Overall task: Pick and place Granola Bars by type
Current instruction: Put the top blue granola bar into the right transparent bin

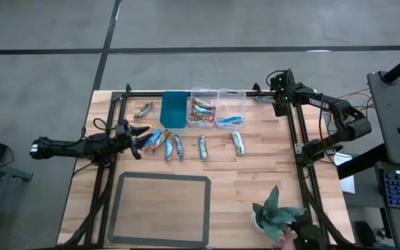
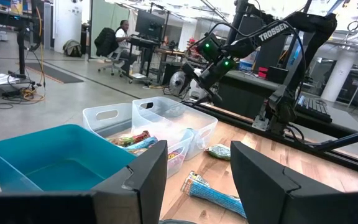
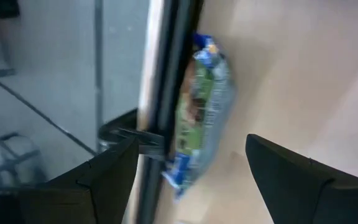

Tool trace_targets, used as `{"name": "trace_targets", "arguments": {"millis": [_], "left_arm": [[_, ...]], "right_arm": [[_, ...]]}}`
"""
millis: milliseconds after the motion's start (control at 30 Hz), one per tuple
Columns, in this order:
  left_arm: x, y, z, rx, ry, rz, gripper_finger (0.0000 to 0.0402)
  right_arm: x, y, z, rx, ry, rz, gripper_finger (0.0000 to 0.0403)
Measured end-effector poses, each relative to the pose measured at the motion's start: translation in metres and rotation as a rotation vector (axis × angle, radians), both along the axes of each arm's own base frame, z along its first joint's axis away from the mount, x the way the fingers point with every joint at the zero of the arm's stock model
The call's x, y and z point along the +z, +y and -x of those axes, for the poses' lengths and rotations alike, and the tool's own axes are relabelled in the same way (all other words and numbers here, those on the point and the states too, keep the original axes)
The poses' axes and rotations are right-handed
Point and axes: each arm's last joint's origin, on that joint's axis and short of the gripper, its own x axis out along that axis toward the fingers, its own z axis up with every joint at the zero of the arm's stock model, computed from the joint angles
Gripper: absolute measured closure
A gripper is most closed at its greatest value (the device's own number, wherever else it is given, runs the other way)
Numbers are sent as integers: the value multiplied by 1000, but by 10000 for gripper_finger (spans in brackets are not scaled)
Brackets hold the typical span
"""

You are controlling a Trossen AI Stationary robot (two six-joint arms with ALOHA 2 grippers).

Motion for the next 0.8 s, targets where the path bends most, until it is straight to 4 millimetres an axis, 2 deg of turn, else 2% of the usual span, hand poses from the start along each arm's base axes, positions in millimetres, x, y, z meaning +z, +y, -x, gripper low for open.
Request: {"name": "trace_targets", "arguments": {"millis": [167,300,800], "left_arm": [[0,0,0,0,0,0,243],[0,0,0,0,0,0,243],[0,0,0,0,0,0,243]], "right_arm": [[-9,-3,-11,-17,-40,-6,117],[-15,-3,-11,-29,-27,-22,117],[-17,-1,-16,-148,3,9,117]]}}
